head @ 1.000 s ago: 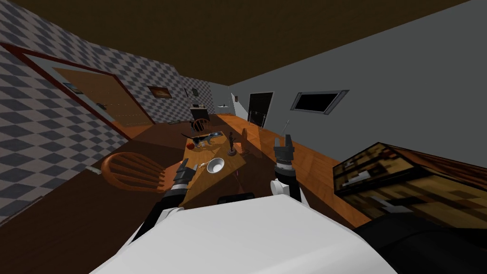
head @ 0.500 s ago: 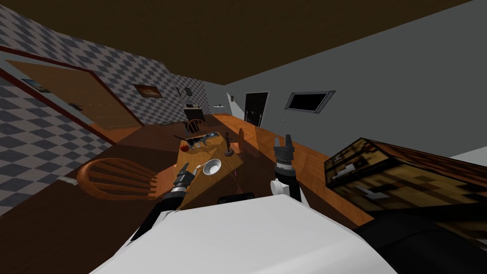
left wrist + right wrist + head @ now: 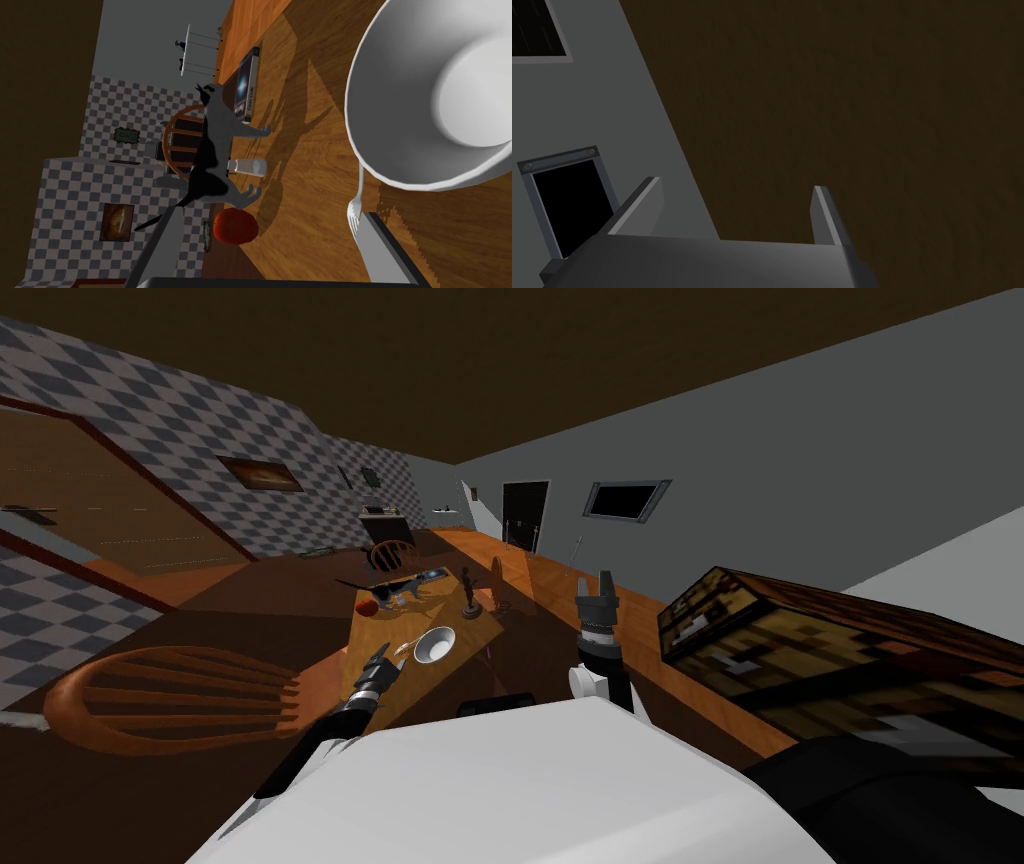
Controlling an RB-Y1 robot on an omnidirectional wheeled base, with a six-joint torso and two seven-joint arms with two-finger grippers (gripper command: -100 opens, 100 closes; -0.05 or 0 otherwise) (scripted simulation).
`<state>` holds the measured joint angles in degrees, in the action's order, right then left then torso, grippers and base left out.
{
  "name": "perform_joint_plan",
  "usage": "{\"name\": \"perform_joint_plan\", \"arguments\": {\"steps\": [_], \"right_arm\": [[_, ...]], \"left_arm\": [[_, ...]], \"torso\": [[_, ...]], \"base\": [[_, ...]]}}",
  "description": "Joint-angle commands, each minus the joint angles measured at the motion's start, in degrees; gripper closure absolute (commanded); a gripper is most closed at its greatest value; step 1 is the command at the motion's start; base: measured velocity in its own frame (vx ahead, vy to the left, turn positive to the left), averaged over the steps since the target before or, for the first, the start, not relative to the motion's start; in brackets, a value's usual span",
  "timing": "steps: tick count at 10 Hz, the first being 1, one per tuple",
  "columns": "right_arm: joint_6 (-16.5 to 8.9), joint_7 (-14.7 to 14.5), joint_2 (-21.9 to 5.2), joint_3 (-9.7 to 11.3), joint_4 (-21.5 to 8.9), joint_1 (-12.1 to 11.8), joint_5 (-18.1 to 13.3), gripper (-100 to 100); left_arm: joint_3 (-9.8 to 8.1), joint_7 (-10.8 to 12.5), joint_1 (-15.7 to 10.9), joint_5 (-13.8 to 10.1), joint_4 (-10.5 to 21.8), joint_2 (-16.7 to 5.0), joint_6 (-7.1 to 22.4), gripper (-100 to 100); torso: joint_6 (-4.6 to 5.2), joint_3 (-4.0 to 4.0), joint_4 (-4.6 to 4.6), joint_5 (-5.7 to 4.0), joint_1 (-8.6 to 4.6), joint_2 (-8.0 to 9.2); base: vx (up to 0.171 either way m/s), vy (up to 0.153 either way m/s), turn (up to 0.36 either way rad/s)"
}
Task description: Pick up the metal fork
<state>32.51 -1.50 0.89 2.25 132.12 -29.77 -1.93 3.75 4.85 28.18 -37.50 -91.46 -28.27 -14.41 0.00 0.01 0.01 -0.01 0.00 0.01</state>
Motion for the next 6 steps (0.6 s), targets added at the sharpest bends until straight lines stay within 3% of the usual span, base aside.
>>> {"name": "perform_joint_plan", "arguments": {"steps": [1, 2, 3, 4, 5, 6], "right_arm": [[0.00, 0.00, 0.00, 0.00, 0.00, 0.00, 0.00, 0], [0.00, 0.00, 0.00, -0.01, 0.00, -0.01, 0.00, 0], [0.00, 0.00, 0.00, 0.00, 0.00, 0.00, 0.00, 0], [0.00, 0.00, 0.00, -0.01, 0.00, -0.01, 0.00, 0], [0.00, 0.00, 0.00, 0.00, 0.00, 0.00, 0.00, 0], [0.00, 0.00, 0.00, -0.01, 0.00, -0.01, 0.00, 0]], "left_arm": [[0.33, 0.07, -0.67, -1.15, 2.86, -0.76, 0.90, -100], [0.43, 0.16, -1.17, -3.63, 4.55, -2.58, 3.18, -100], [0.43, 0.16, -1.17, -3.63, 5.99, -2.58, 3.18, -100], [0.51, 0.21, -1.72, -6.06, 8.49, -4.40, 4.82, -100], [0.51, 0.21, -1.72, -6.09, 9.14, -4.40, 5.56, -100], [0.58, 0.22, -2.32, -8.51, 11.85, -6.18, 7.29, -100]], "torso": [[0.00, 0.00, 0.00, 0.00, 0.00, 0.00], [-0.04, 0.00, 0.00, 0.01, 0.01, -0.01], [0.00, -0.01, 0.00, 0.00, 0.01, -0.01], [-0.05, 0.00, 0.00, 0.01, 0.02, 0.00], [0.00, -0.01, 0.00, 0.00, 0.03, -0.02], [-0.05, -0.01, 0.00, 0.01, 0.03, -0.02]], "base": [[0.000, -0.004, -0.112], [0.000, -0.011, -0.227], [0.001, -0.003, -0.137], [0.002, -0.007, -0.259], [0.002, 0.001, -0.119], [0.003, -0.005, -0.284]]}}
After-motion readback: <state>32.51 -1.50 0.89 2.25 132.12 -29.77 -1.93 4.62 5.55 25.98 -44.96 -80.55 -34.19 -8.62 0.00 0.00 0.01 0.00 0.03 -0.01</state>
